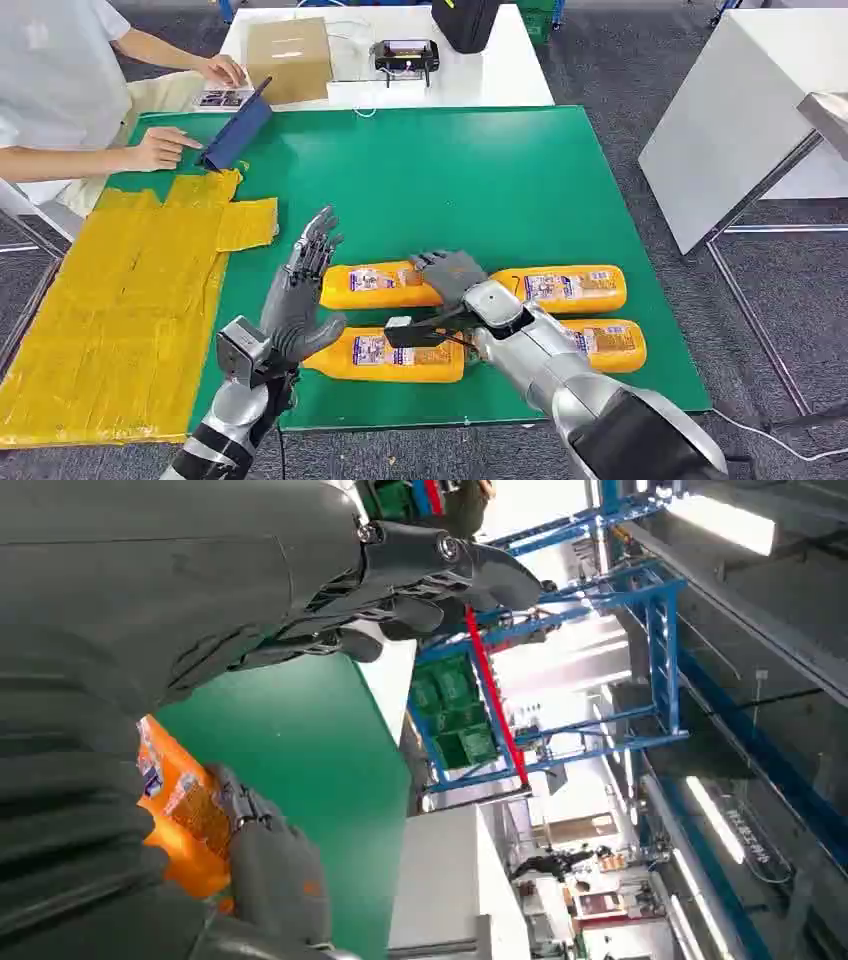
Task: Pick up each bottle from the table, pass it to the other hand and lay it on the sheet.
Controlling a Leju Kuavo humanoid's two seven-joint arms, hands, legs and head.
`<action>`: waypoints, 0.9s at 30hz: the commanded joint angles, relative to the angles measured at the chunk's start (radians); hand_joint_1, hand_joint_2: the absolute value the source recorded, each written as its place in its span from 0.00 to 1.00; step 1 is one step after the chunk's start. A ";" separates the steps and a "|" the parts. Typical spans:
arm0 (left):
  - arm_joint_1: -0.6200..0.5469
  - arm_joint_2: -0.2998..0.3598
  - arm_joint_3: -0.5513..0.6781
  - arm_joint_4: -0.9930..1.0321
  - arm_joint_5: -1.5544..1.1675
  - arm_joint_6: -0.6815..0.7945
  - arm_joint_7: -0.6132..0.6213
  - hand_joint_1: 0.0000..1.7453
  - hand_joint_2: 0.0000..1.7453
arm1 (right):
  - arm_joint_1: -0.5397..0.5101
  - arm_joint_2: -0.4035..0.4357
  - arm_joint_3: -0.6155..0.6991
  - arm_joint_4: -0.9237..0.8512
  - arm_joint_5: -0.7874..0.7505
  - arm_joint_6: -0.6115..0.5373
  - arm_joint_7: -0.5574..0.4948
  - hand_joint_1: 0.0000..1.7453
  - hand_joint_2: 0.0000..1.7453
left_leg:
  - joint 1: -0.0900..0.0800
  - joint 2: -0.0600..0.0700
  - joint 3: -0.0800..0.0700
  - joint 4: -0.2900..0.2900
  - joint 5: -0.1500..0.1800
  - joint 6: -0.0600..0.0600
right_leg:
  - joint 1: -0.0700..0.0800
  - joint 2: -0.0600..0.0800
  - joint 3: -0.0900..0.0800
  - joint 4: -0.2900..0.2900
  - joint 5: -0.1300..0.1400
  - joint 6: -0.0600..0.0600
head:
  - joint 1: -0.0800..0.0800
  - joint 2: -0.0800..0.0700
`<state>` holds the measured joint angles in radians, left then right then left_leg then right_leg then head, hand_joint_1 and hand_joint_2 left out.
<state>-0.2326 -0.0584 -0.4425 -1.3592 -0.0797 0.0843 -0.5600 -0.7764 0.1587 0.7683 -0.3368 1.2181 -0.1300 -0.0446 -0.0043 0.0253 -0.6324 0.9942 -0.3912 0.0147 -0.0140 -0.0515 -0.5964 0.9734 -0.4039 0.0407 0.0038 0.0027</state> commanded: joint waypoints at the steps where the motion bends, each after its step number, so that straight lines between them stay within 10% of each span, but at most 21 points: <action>1: -0.044 0.000 -0.043 0.070 0.008 0.004 -0.003 0.00 1.00 | 0.020 -0.017 0.073 0.074 0.017 0.058 -0.004 0.88 1.00 | 0.001 -0.004 0.004 -0.001 -0.001 -0.001 | 0.001 0.000 0.005 -0.002 -0.002 -0.001 | 0.000 0.000; 6: -0.028 0.001 -0.032 0.050 0.006 0.020 -0.003 0.00 1.00 | 0.027 -0.026 0.072 0.050 0.039 -0.091 0.053 1.00 1.00 | 0.002 -0.005 0.006 -0.001 -0.001 -0.001 | 0.001 0.000 0.008 -0.003 -0.002 -0.001 | 0.000 0.000; 12: 0.056 0.004 0.024 -0.030 -0.041 0.037 0.021 0.00 1.00 | 0.065 -0.060 -0.093 -0.171 0.013 -0.551 0.113 1.00 1.00 | 0.001 -0.002 0.006 0.000 -0.002 -0.001 | 0.000 0.004 0.006 -0.001 -0.002 -0.001 | 0.000 0.000; 16: 0.110 0.003 0.060 -0.074 -0.072 0.047 0.038 0.00 1.00 | 0.270 -0.080 -0.341 -0.611 -0.117 -0.559 0.033 1.00 1.00 | 0.002 -0.001 0.004 0.000 -0.003 -0.001 | 0.001 0.005 0.005 -0.001 -0.002 -0.001 | 0.000 0.000; 27: 0.115 -0.004 0.073 -0.071 -0.083 0.045 0.040 0.00 1.00 | 0.295 -0.067 -0.392 -0.638 -0.195 -0.549 -0.009 1.00 1.00 | 0.001 -0.003 0.001 0.001 -0.003 -0.002 | 0.000 0.002 0.003 0.000 -0.003 -0.002 | 0.000 0.000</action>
<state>-0.1122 -0.0603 -0.3960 -1.4416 -0.1564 0.1339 -0.5291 -0.4988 0.0957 0.4642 -0.8935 1.0990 -0.6771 -0.0202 -0.0044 0.0238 -0.6352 0.9940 -0.3922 0.0143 -0.0140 -0.0526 -0.5981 0.9733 -0.4046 0.0406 0.0034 0.0027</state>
